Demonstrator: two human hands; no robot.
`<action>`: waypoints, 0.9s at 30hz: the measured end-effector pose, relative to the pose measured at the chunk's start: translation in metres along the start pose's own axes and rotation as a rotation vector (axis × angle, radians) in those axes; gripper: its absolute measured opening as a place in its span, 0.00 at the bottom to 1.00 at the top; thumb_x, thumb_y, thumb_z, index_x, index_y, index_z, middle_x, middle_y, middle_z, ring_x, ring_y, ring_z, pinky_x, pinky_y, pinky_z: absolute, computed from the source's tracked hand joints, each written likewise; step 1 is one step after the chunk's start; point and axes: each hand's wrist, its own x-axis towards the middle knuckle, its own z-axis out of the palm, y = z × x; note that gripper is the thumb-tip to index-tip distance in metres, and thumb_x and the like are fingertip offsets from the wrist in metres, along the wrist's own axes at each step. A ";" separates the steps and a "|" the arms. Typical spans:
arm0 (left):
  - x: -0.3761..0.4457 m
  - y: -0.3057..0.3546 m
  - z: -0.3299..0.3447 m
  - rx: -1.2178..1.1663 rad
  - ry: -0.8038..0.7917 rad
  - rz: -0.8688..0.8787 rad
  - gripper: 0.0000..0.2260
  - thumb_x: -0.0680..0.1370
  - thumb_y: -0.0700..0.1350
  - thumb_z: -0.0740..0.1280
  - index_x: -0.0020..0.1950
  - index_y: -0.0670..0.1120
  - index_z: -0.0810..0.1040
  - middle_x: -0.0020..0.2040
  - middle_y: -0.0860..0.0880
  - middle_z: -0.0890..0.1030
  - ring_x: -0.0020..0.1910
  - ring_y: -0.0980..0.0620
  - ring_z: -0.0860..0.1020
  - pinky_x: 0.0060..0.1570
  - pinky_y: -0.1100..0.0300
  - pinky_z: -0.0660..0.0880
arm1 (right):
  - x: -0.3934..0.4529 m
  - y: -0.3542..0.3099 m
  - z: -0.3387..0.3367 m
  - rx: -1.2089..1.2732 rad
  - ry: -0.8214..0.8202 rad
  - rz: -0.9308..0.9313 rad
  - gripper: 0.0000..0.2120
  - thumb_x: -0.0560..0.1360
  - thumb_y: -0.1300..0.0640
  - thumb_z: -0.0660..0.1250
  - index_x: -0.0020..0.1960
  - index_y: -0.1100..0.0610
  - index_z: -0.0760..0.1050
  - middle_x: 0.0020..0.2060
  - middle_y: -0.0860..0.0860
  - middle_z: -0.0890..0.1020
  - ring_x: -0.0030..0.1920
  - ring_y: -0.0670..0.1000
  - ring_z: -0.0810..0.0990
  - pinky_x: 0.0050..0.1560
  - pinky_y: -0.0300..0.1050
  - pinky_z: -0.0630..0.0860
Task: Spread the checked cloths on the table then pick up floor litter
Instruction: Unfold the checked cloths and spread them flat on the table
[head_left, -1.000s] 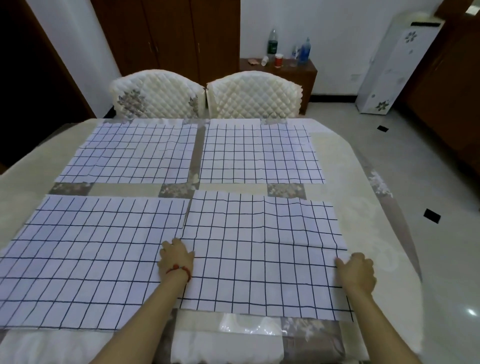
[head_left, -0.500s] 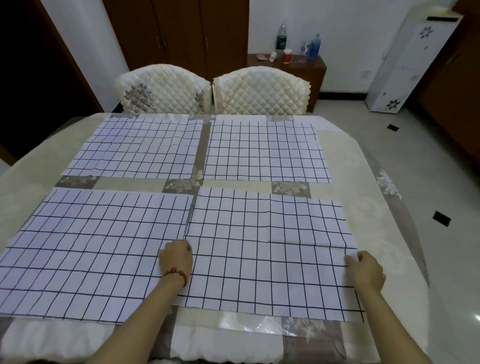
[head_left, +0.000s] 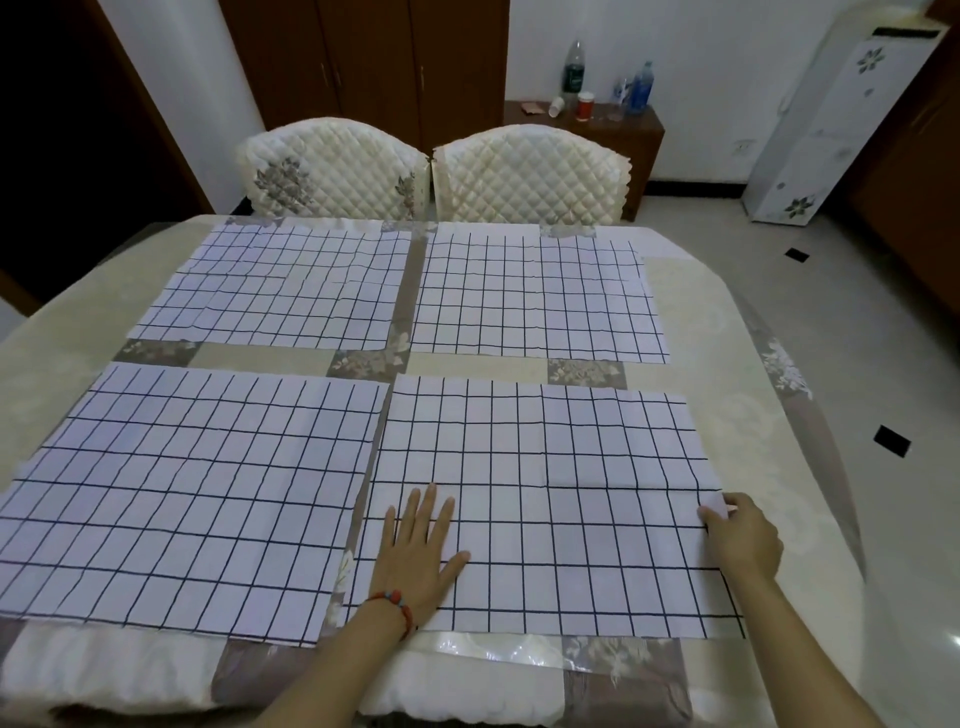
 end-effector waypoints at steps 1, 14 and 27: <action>-0.003 0.000 -0.003 0.021 0.006 0.002 0.31 0.76 0.65 0.42 0.74 0.51 0.42 0.75 0.49 0.42 0.75 0.46 0.38 0.67 0.56 0.26 | -0.001 0.001 0.000 0.002 0.002 0.003 0.13 0.74 0.59 0.66 0.56 0.63 0.74 0.53 0.63 0.81 0.51 0.63 0.77 0.59 0.55 0.67; 0.003 0.005 -0.001 -0.002 -0.017 -0.026 0.30 0.77 0.64 0.43 0.70 0.54 0.29 0.72 0.53 0.30 0.72 0.48 0.30 0.64 0.55 0.20 | -0.024 -0.024 0.013 -0.185 0.138 -0.238 0.19 0.73 0.57 0.66 0.63 0.61 0.73 0.64 0.61 0.73 0.65 0.62 0.70 0.63 0.56 0.65; 0.022 0.027 -0.006 0.015 0.003 0.058 0.32 0.74 0.65 0.35 0.74 0.51 0.50 0.75 0.50 0.49 0.75 0.40 0.46 0.68 0.51 0.32 | -0.036 -0.033 0.080 -0.434 -0.267 -0.629 0.27 0.79 0.41 0.45 0.74 0.45 0.41 0.75 0.43 0.39 0.75 0.46 0.37 0.74 0.48 0.34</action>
